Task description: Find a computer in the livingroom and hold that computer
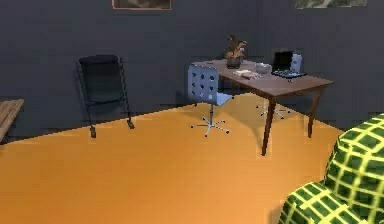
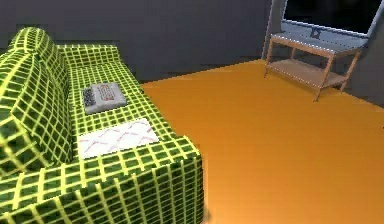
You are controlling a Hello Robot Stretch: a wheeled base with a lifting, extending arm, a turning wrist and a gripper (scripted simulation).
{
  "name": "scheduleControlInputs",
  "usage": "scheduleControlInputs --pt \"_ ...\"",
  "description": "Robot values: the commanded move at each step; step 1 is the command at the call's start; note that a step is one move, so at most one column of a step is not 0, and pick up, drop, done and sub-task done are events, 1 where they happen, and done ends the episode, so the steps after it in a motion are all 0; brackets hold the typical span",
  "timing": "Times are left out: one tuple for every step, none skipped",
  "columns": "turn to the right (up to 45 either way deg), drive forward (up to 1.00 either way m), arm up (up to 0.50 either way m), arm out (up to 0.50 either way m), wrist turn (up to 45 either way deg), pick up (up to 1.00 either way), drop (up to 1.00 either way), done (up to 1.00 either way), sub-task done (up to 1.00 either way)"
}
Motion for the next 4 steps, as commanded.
scheduleControlInputs --pt "0.0 0.65 0.0 0.0 0.0 0.0 0.0 0.0 0.0" --pt "12.0 0.0 0.0 0.0 0.0 0.0 0.0 0.0 0.0" --pt "0.0 0.25 0.0 0.0 0.0 0.0 0.0 0.0 0.0" --pt "45.0 0.0 0.0 0.0 0.0 0.0 0.0 0.0 0.0"
